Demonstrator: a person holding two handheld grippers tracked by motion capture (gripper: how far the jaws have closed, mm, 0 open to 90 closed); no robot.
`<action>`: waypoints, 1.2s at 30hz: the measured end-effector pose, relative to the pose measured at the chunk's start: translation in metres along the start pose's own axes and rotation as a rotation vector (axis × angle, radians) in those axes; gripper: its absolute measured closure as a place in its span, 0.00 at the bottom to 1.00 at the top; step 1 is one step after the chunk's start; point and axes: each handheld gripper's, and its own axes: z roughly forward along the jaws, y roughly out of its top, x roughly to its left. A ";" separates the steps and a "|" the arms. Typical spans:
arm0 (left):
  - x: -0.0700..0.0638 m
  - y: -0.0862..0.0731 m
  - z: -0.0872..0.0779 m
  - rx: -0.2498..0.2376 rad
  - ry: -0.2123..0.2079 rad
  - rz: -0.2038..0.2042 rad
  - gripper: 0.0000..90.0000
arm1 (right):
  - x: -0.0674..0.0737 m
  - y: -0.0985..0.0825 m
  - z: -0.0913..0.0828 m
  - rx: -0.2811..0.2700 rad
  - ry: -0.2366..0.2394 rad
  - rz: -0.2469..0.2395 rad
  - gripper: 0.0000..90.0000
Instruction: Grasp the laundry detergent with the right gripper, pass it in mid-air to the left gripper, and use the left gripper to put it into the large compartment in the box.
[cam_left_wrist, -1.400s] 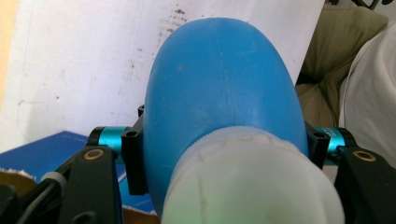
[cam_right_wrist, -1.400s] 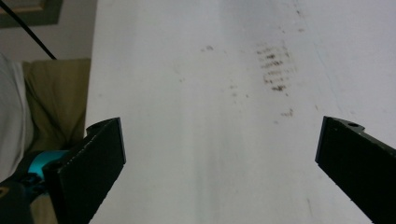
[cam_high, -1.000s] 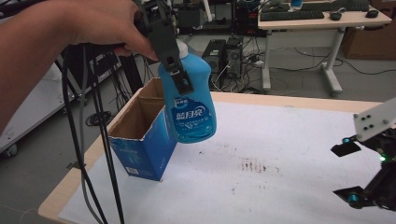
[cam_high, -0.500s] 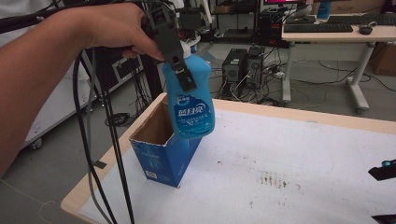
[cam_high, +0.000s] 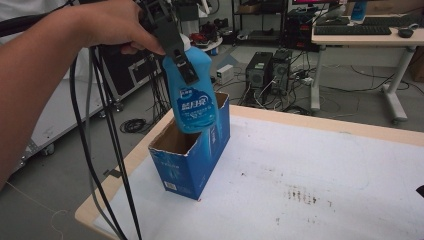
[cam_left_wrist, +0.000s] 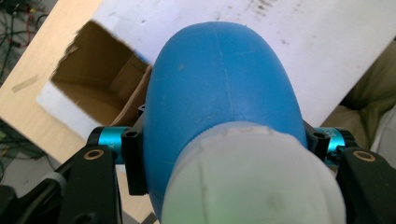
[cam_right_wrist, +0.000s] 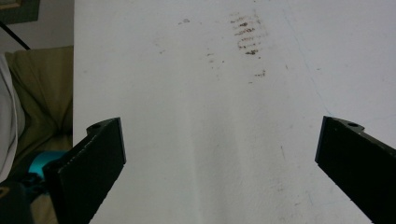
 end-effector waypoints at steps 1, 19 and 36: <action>0.002 -0.002 0.001 0.002 0.006 -0.007 0.42 | 0.000 0.000 0.000 0.000 -0.001 0.002 0.01; 0.027 -0.033 0.049 0.060 0.033 -0.013 0.42 | -0.003 -0.002 0.000 0.013 -0.004 0.024 0.01; 0.030 -0.053 0.123 0.117 0.012 0.043 0.42 | -0.003 0.000 0.007 0.041 0.004 0.031 0.01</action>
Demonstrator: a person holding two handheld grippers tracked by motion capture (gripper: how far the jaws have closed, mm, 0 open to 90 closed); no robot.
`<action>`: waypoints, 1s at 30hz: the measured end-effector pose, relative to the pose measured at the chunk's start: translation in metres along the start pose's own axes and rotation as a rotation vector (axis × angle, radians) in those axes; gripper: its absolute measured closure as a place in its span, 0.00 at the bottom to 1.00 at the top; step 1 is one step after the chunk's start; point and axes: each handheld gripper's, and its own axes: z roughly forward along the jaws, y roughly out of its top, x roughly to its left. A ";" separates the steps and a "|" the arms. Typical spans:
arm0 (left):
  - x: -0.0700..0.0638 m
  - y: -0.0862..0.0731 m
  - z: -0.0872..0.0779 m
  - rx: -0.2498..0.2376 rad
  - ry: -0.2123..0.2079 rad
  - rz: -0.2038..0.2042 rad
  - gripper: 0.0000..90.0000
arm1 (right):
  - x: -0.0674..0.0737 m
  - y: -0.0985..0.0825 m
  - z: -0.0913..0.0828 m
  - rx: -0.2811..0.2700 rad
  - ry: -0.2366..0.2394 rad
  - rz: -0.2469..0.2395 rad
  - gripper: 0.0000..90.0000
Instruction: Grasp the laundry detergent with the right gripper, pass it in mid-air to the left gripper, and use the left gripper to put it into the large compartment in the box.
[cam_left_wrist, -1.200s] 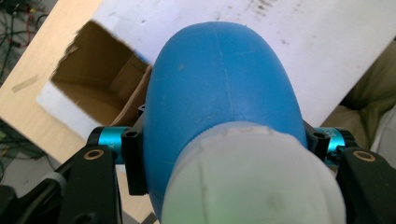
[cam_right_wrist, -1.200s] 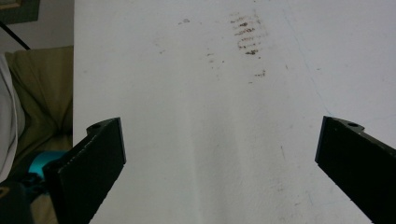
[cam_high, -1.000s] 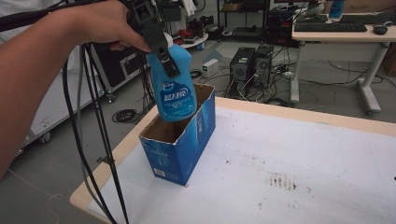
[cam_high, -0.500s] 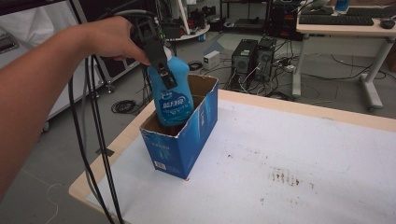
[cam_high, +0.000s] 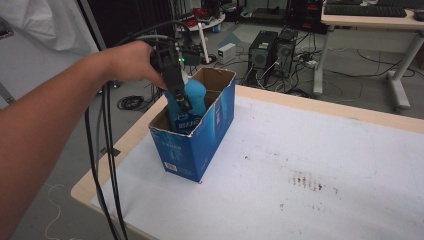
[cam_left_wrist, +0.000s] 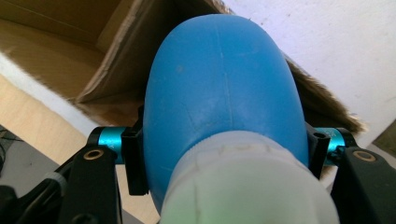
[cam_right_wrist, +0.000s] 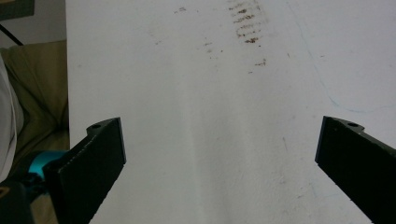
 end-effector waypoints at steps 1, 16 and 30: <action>0.000 0.000 0.004 0.004 -0.005 0.001 0.42 | 0.000 0.000 0.001 0.001 0.003 0.001 0.01; -0.001 -0.007 0.044 0.029 -0.033 0.029 0.42 | -0.001 -0.001 0.005 0.001 0.001 0.006 0.01; 0.007 -0.008 0.045 -0.032 -0.041 -0.045 0.33 | 0.001 0.003 0.007 0.004 -0.002 -0.003 0.01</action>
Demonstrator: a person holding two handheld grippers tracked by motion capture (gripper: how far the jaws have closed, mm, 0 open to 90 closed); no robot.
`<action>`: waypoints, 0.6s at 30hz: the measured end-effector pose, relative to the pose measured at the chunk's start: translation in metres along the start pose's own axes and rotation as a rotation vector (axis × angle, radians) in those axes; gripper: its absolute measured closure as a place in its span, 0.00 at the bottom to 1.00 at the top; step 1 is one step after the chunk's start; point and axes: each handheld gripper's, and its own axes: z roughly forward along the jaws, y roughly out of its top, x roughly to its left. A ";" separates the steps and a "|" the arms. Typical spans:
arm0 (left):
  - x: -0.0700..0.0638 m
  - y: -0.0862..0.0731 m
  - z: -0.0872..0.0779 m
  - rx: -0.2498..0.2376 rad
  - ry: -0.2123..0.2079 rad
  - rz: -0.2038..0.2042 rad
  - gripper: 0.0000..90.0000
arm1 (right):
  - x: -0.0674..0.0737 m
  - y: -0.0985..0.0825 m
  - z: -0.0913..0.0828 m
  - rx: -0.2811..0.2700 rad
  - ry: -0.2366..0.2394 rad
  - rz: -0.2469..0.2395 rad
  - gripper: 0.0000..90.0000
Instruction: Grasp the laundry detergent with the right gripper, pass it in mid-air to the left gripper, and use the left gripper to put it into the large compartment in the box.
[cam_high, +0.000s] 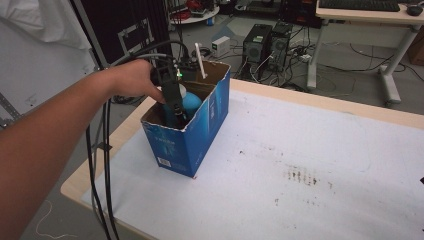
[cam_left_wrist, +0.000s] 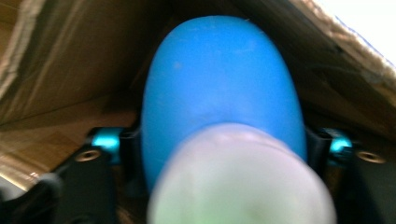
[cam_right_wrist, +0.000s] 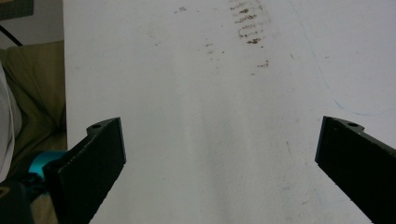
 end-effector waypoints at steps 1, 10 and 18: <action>0.001 -0.001 -0.003 -0.028 -0.001 -0.012 0.33 | 0.001 0.000 0.000 0.002 0.000 0.005 0.01; 0.006 -0.003 -0.033 -0.174 0.001 -0.076 0.25 | 0.002 0.001 0.000 0.006 -0.002 -0.001 0.01; 0.000 0.002 -0.067 -0.286 0.015 -0.066 0.25 | 0.003 0.001 -0.001 0.006 -0.009 0.001 0.01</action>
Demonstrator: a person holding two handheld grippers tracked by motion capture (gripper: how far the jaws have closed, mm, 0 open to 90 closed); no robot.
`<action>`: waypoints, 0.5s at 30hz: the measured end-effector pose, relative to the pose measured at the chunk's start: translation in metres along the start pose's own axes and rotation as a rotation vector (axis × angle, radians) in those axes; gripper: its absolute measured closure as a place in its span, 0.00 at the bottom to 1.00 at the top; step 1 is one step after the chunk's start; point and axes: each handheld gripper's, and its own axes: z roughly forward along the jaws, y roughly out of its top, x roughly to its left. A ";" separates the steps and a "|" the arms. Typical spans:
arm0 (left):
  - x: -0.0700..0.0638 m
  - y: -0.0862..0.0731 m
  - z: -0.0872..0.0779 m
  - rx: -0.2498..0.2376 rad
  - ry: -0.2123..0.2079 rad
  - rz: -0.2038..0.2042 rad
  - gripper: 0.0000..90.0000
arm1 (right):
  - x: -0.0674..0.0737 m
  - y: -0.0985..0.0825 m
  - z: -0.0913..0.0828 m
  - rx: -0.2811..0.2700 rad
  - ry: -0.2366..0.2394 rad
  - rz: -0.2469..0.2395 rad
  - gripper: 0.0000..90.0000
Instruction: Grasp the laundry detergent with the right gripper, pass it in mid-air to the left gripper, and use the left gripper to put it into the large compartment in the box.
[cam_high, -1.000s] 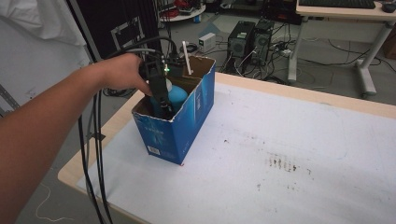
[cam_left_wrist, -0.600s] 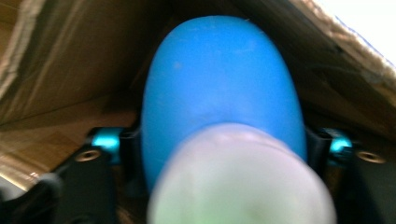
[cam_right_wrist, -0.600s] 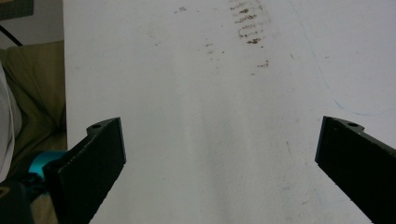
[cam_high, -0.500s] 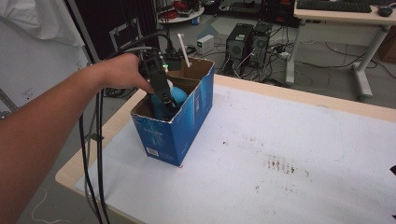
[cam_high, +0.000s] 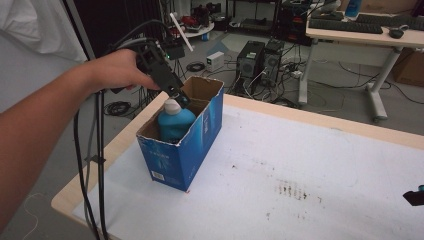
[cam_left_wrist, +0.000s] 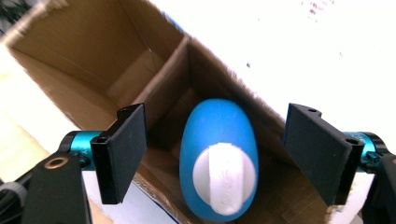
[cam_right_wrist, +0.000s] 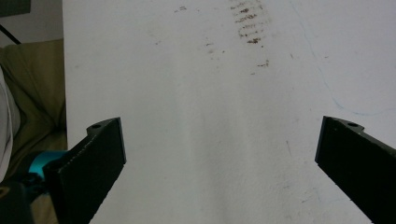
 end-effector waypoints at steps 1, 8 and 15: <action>-0.003 0.003 -0.003 -0.002 0.005 0.009 0.25 | 0.000 0.000 0.000 0.000 0.000 -0.003 0.01; -0.020 0.022 -0.013 -0.011 -0.003 0.064 0.25 | -0.002 -0.001 0.000 0.001 -0.009 0.003 0.01; -0.027 0.038 -0.013 -0.033 -0.002 0.057 0.25 | -0.002 -0.001 -0.002 -0.008 -0.015 0.009 0.01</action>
